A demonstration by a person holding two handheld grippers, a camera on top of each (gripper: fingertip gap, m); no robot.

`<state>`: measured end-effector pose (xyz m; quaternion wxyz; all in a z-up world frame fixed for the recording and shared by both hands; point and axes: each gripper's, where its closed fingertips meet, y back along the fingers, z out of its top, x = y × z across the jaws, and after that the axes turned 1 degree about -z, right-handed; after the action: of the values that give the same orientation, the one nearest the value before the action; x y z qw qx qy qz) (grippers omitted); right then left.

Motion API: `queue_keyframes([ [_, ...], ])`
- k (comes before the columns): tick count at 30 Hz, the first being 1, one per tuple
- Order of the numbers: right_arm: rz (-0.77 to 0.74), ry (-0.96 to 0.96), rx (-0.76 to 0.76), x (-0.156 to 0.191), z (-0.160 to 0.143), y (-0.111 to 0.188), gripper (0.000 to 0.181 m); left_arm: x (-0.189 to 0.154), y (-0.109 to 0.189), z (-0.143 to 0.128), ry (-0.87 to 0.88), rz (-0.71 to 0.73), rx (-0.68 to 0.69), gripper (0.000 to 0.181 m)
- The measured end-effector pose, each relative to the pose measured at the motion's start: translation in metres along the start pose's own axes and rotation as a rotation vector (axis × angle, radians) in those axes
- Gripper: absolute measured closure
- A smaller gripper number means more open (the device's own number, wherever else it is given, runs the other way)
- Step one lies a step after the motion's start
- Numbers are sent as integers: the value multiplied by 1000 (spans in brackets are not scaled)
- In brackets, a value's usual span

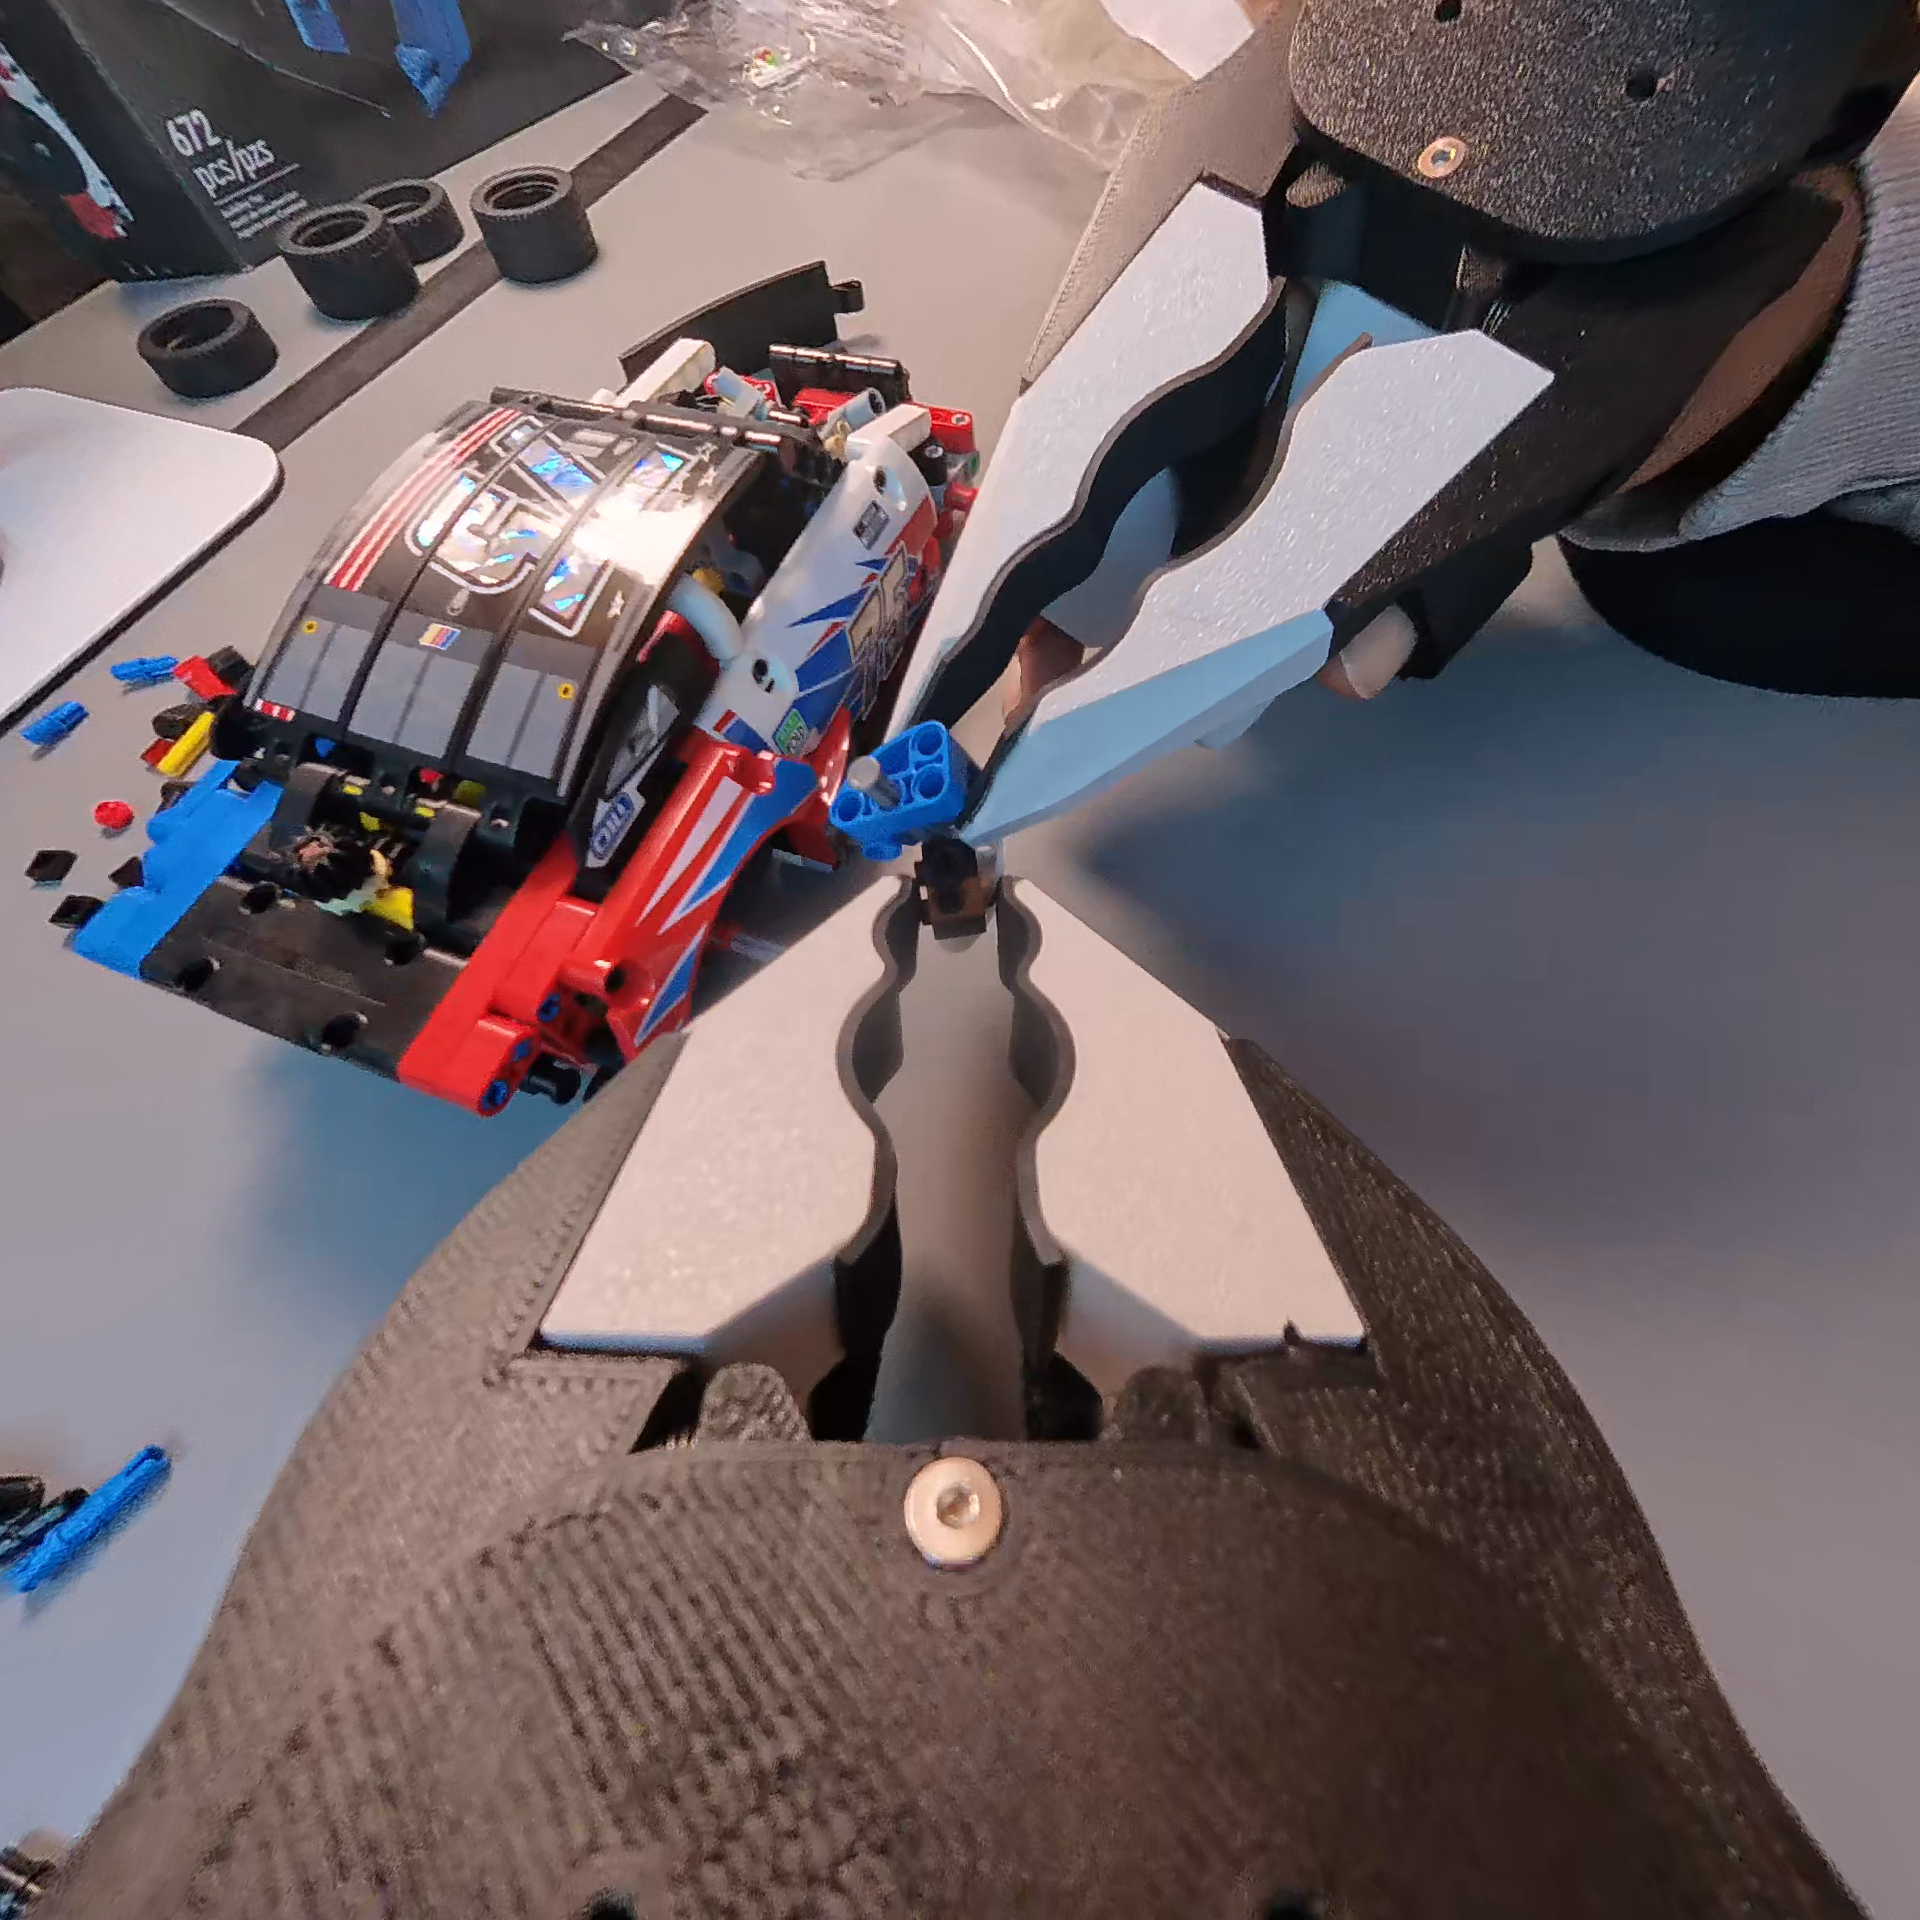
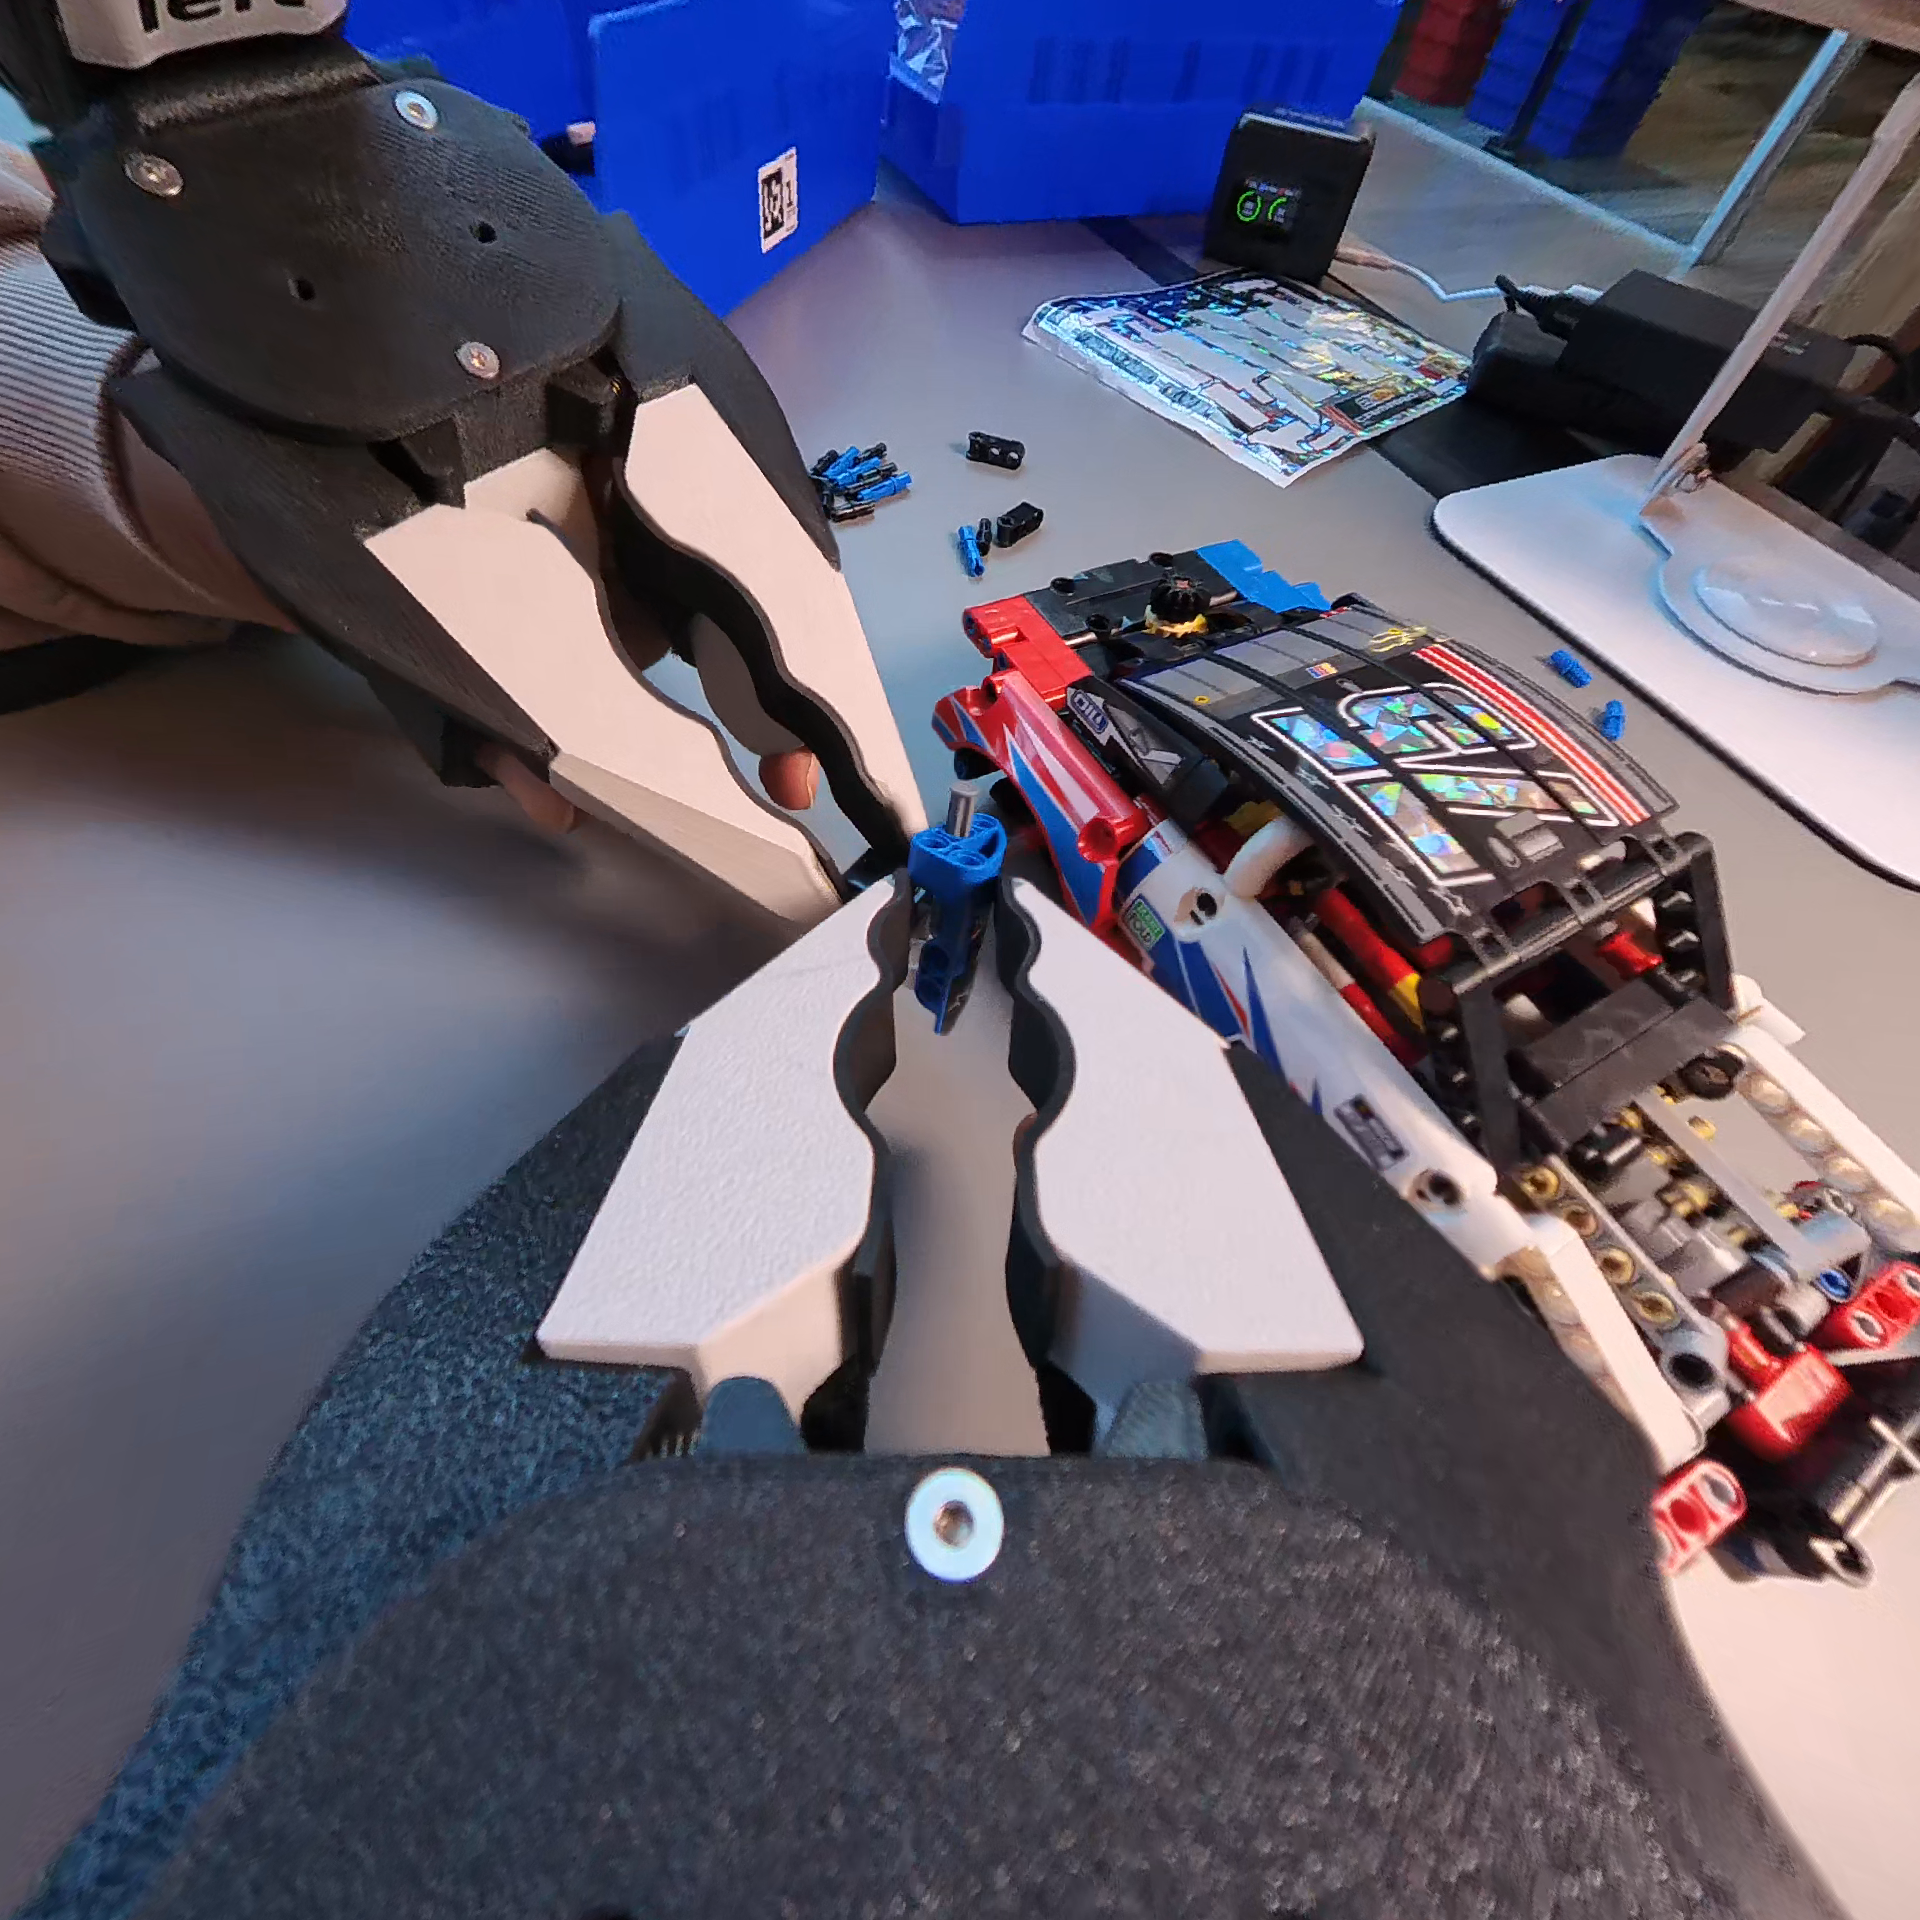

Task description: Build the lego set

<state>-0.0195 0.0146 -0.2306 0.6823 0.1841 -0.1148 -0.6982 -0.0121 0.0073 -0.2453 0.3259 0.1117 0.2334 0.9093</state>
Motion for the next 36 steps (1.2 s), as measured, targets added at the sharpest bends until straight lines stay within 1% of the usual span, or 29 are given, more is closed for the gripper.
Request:
queue_keyframes([
  [4,37,-5,46,-8,-11,-4,168,5,-12,-4,22,44,48,169],
  [9,28,55,116,-13,-22,-4,163,8,-19,-6,21,92,81,169],
  [14,21,83,142,-15,-28,0,163,9,-22,-6,21,96,87,169],
  [18,11,143,141,-18,-25,5,163,9,-22,-7,26,93,86,169],
  [22,51,289,89,-15,-7,13,162,9,-22,-7,30,87,86,169],
  [25,145,433,100,-3,-1,15,150,9,-22,-7,33,86,85,169],
  [27,176,588,142,2,-5,14,138,9,-22,-7,38,81,83,169],
  [29,140,746,210,-4,-12,9,127,10,-21,-7,47,77,82,169],
  [31,116,839,237,-9,-16,3,119,10,-21,-7,53,71,80,169],
  [33,109,885,214,-8,-16,-2,117,10,-22,-7,57,65,80,169],
  [36,82,963,193,-9,-16,-6,118,10,-22,-6,58,60,78,169],
])
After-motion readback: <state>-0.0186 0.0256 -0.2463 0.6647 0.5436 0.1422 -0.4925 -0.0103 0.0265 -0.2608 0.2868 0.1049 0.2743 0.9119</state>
